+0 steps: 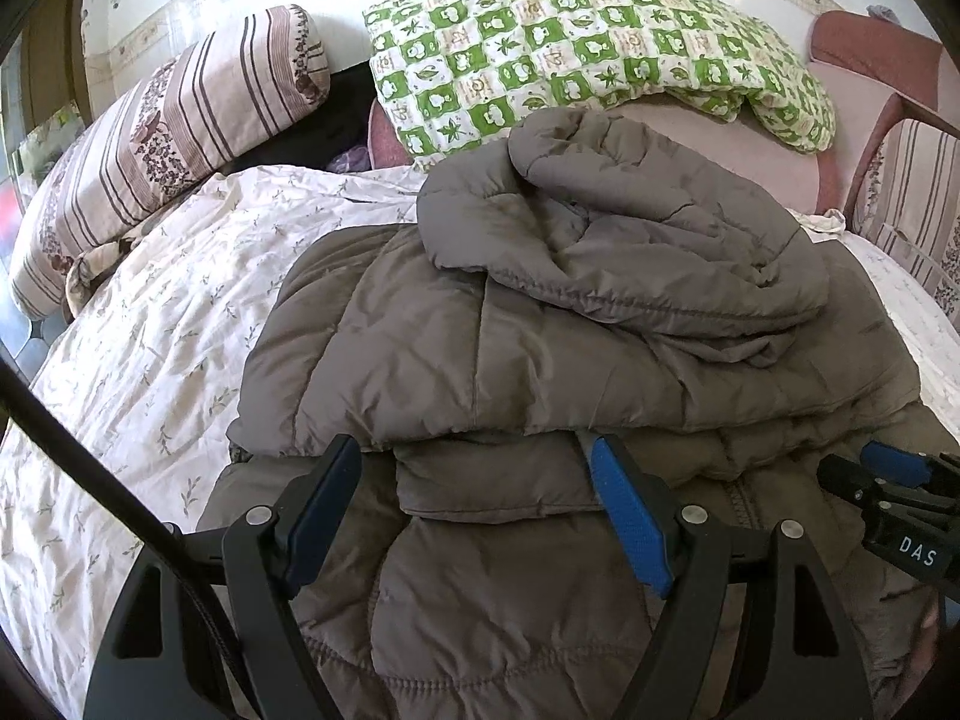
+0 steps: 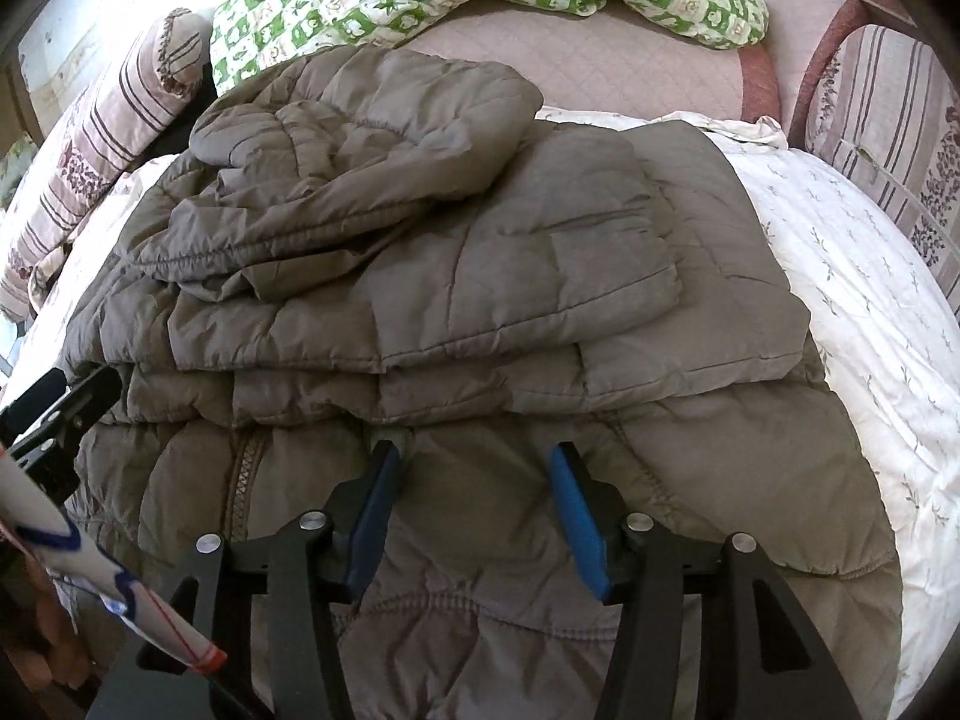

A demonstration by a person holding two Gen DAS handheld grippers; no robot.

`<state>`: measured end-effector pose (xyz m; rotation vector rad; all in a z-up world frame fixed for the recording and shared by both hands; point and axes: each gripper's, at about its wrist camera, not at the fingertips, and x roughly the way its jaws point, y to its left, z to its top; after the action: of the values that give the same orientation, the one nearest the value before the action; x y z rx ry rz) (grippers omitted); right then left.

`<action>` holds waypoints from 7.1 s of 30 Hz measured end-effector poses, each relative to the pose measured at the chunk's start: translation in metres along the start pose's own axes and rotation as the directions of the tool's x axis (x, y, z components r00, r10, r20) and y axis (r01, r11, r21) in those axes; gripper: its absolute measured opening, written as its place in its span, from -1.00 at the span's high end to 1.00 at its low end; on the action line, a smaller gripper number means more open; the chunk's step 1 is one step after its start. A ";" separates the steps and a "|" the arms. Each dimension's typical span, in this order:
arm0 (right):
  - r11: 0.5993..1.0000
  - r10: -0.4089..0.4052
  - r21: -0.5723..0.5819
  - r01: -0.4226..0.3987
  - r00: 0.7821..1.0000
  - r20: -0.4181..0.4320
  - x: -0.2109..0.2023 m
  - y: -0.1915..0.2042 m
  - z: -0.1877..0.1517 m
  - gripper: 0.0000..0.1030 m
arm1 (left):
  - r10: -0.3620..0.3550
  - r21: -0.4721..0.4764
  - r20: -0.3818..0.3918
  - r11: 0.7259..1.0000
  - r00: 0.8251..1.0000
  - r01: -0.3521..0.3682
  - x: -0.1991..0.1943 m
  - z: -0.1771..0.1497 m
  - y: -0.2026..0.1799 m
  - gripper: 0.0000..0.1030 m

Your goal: Fold large clothes

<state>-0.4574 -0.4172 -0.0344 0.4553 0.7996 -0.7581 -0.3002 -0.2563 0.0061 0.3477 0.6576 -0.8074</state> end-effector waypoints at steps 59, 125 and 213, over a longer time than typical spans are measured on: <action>0.999 -0.002 0.049 -0.005 0.990 0.140 0.014 -0.014 0.052 -0.17 | 0.045 -0.163 -0.044 0.985 0.998 -0.052 0.019 0.015 0.048 -0.53; 0.993 0.031 -0.115 -0.022 0.996 0.081 -0.127 0.022 -0.190 -0.33 | 0.014 0.003 -0.051 1.000 0.999 -0.014 -0.133 -0.165 -0.011 -0.63; 0.840 0.146 0.514 -0.171 0.985 0.089 -0.157 -0.168 -0.225 -0.35 | -0.136 -0.407 -0.098 0.909 0.986 0.085 -0.163 -0.209 0.144 -0.73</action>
<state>-0.7627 -0.3192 -0.0676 0.9788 0.4930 -0.8249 -0.3595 0.0366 -0.0367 -0.0162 0.9481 -0.7398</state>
